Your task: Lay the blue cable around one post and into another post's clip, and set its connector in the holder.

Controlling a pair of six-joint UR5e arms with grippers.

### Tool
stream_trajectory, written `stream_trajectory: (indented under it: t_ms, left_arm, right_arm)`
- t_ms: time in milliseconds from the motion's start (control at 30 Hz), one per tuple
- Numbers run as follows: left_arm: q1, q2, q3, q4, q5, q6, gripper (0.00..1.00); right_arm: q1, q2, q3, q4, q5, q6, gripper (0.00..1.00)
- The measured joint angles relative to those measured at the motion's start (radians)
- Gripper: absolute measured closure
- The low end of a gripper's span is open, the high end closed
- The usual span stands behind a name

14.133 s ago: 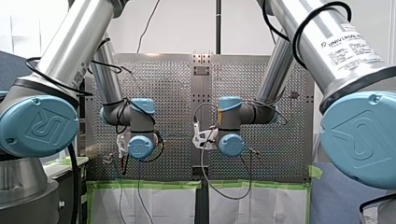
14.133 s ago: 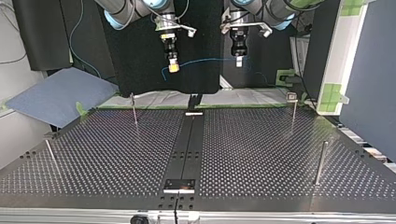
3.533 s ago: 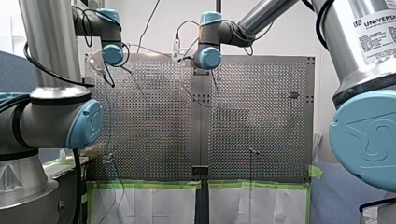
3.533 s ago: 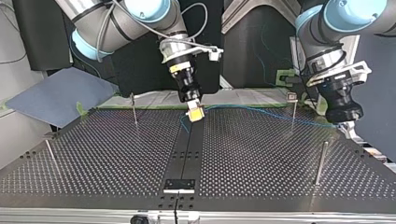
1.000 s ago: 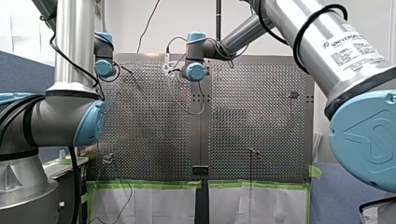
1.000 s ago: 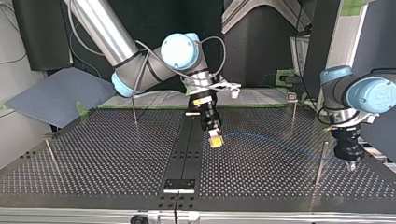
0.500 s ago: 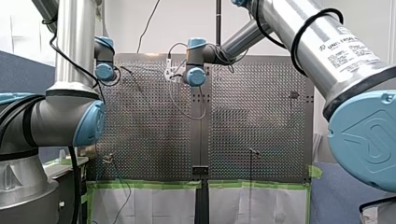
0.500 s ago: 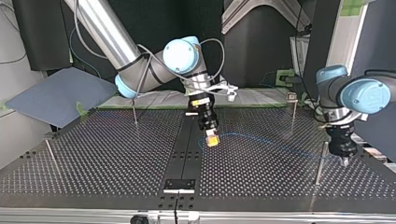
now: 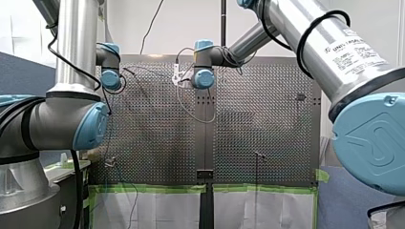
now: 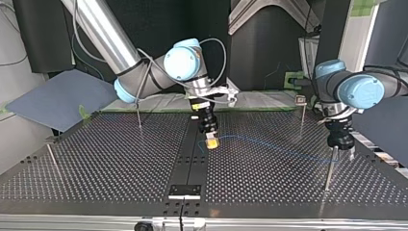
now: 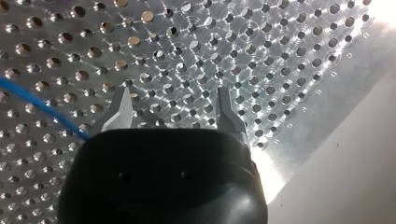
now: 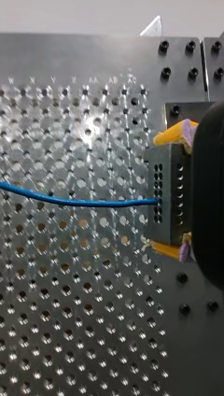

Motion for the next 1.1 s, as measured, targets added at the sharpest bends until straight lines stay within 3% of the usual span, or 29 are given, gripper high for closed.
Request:
stream_trajectory:
  t_ms: [233, 500, 733, 1100]
  left_arm:
    - [-0.017, 0.000, -0.001, 0.005, -0.019, -0.001, 0.05]
    - [-0.022, -0.001, -0.012, 0.025, -0.017, -0.002, 0.03]
    - [-0.022, -0.001, -0.029, 0.062, -0.021, -0.018, 0.00]
    - [-0.022, -0.002, -0.036, 0.068, -0.048, -0.022, 0.00]
  right_arm:
    - [-0.014, 0.002, 0.015, 0.016, 0.002, -0.001, 1.00]
    - [-0.044, 0.004, 0.069, -0.023, 0.004, 0.011, 1.00]
    - [-0.063, 0.005, 0.094, -0.030, 0.004, 0.017, 1.00]
    - [-0.107, 0.006, 0.184, -0.108, 0.009, 0.027, 1.00]
